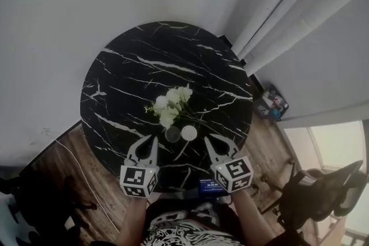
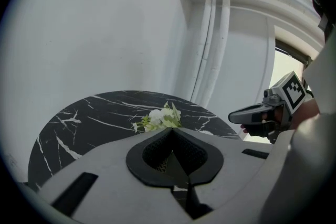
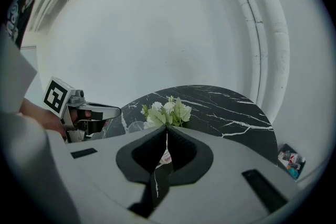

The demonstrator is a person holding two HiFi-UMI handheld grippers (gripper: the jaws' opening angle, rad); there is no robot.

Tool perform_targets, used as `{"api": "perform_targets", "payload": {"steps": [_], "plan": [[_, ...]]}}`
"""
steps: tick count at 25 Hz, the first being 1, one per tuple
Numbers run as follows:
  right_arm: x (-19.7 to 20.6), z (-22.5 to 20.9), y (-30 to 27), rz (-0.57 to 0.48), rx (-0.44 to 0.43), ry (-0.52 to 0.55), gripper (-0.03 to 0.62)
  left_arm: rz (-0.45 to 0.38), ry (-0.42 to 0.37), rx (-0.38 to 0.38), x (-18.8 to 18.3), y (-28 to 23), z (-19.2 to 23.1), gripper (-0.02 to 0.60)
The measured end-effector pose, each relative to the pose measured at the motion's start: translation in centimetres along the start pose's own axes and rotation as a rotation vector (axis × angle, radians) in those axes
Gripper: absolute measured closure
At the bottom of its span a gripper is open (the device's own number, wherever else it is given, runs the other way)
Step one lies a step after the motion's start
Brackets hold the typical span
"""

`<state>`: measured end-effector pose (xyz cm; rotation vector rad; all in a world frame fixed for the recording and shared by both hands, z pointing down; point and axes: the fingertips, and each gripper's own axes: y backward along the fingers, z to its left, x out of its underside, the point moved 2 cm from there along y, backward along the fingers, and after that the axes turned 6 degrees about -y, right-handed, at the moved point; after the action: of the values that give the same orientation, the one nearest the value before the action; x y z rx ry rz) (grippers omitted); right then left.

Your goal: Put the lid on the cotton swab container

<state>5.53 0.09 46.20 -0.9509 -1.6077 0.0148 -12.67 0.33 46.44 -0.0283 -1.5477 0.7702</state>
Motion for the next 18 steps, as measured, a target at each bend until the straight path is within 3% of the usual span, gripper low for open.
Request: {"api": "perform_targets", "payload": {"steps": [18], "plan": [[2.3,-1.0,-3.3,0.091,-0.068,-0.004,0.576,0.099,0.098,0.021,4.4,-3.0,-0.6,0.568]]}}
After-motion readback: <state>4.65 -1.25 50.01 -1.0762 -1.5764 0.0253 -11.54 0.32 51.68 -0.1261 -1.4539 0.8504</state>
